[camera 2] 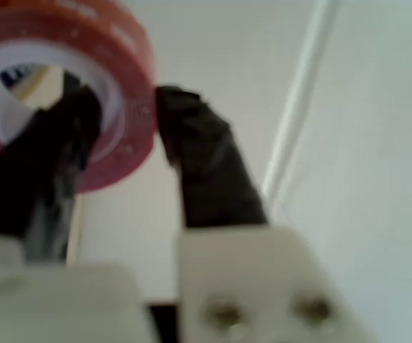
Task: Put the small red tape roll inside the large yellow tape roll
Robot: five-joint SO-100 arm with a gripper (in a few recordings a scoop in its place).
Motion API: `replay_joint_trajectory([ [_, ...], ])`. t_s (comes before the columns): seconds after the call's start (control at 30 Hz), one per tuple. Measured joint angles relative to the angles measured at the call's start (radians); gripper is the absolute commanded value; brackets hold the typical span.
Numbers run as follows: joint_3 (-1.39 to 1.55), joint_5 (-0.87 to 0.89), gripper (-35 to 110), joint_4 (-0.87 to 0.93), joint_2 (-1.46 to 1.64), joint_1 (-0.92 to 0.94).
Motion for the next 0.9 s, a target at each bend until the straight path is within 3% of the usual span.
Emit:
replay_joint_trajectory([
  [0.3,-0.006,0.002,26,-0.026,-0.044,0.005],
  [0.57,-0.008,0.002,24,-0.012,-0.063,0.009],
  [0.7,-0.008,-0.017,0,0.109,-0.061,0.032],
  [0.9,-0.008,-0.087,0,0.509,0.104,0.064],
])
